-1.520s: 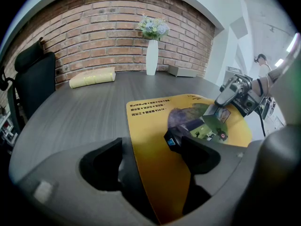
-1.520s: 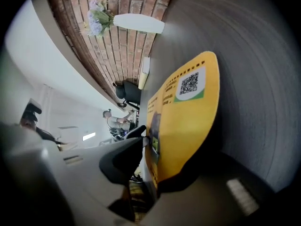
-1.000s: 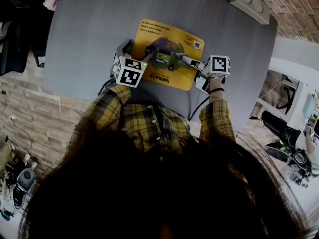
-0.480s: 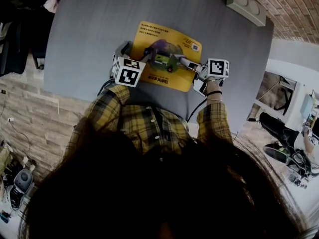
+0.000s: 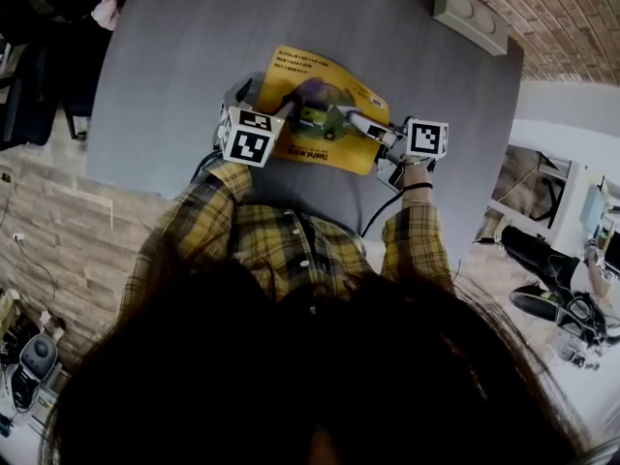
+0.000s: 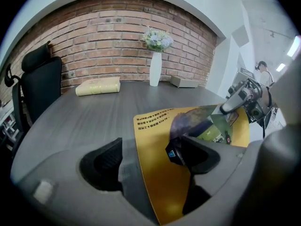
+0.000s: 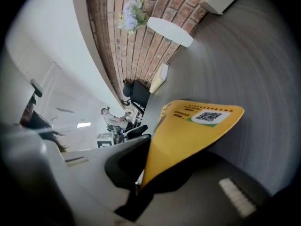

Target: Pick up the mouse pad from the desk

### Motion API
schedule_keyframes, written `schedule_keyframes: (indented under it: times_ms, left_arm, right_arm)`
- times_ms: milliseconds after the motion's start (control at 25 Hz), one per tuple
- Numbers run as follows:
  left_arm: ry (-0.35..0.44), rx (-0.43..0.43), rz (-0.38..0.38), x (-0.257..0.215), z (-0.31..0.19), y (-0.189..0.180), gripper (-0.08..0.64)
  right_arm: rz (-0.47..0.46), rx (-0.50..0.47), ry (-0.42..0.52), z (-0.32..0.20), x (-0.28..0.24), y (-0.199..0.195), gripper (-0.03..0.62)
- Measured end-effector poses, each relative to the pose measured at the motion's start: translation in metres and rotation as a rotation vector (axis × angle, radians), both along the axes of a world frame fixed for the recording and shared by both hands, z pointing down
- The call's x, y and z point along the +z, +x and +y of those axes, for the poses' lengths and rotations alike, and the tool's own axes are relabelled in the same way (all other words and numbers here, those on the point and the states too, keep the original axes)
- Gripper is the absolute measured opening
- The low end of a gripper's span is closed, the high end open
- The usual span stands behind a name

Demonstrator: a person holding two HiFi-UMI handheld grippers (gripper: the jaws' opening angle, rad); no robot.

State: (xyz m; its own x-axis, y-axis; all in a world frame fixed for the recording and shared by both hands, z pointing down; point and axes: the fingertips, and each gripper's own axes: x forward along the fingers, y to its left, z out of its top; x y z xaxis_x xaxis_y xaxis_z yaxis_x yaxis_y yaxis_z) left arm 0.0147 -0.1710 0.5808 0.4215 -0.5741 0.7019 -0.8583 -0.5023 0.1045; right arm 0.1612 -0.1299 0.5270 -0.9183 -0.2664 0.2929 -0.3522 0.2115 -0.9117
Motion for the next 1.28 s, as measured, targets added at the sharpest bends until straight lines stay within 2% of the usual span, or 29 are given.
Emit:
schedule_keyframes:
  times_ms: [360, 680, 1040, 1280]
  left_arm:
    - [0.093, -0.008, 0.028, -0.044, -0.002, -0.001, 0.376]
    - [0.193, -0.011, 0.079, -0.092, -0.006, 0.004, 0.348]
    - [0.272, -0.006, 0.154, -0.14, -0.001, 0.013, 0.304]
    - [0.332, 0.005, 0.208, -0.172, 0.007, 0.017, 0.274]
  right_arm:
    - [0.018, 0.004, 0.149, 0.001, -0.048, -0.006, 0.014]
    - [0.121, 0.092, 0.333, -0.005, -0.094, 0.005, 0.014]
    - [0.327, 0.244, 0.579, -0.007, -0.14, 0.033, 0.014]
    - [0.46, 0.34, 0.735, 0.002, -0.172, 0.037, 0.014]
